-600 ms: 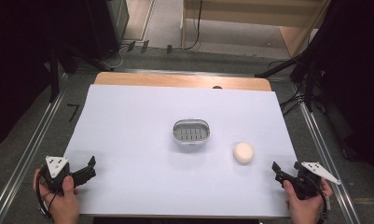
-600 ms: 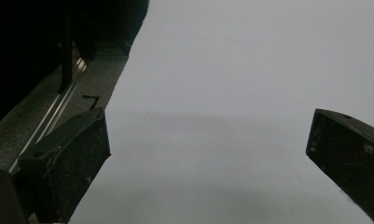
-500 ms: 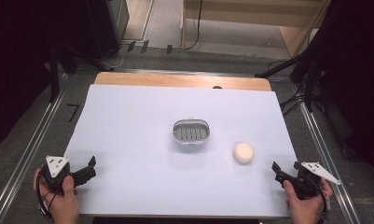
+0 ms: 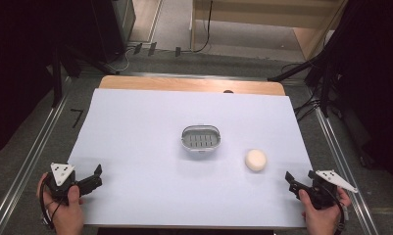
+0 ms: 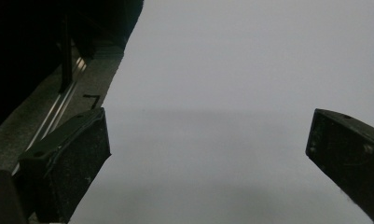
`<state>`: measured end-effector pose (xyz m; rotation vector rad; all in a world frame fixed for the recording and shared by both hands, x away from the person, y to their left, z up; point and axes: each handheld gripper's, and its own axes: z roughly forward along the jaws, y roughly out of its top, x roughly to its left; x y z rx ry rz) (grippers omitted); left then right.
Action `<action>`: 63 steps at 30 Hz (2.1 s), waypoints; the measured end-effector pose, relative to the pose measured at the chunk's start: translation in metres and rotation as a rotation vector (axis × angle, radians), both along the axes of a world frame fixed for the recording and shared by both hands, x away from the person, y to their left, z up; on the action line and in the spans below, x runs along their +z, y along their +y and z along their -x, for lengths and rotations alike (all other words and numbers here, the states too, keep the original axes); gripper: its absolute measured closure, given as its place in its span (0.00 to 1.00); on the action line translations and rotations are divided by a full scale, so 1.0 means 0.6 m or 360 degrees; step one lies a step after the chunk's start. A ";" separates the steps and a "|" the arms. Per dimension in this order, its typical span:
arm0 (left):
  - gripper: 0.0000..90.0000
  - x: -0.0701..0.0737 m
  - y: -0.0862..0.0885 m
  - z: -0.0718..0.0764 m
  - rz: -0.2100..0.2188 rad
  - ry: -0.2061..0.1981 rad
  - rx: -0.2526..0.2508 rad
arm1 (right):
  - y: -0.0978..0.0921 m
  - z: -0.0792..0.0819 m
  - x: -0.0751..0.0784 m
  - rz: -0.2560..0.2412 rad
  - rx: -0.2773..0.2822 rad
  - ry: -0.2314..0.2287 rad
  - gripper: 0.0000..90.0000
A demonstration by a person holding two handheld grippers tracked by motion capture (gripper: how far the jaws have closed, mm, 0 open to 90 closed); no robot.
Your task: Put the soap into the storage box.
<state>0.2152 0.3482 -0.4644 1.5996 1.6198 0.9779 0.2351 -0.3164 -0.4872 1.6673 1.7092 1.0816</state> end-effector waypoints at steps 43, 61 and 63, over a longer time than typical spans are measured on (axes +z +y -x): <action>0.00 -0.003 -0.012 -0.006 -0.0120 0.0041 0.0105 | 0.074 -0.040 0.043 -0.0034 0.0182 0.0077 0.16; 0.00 -0.003 -0.015 -0.005 -0.0144 0.0050 0.0030 | 0.123 -0.064 0.048 -0.0033 0.0264 0.0096 0.15; 0.00 -0.003 -0.015 -0.006 -0.0143 0.0051 0.0029 | 0.129 -0.066 0.047 -0.0030 0.0273 0.0099 0.15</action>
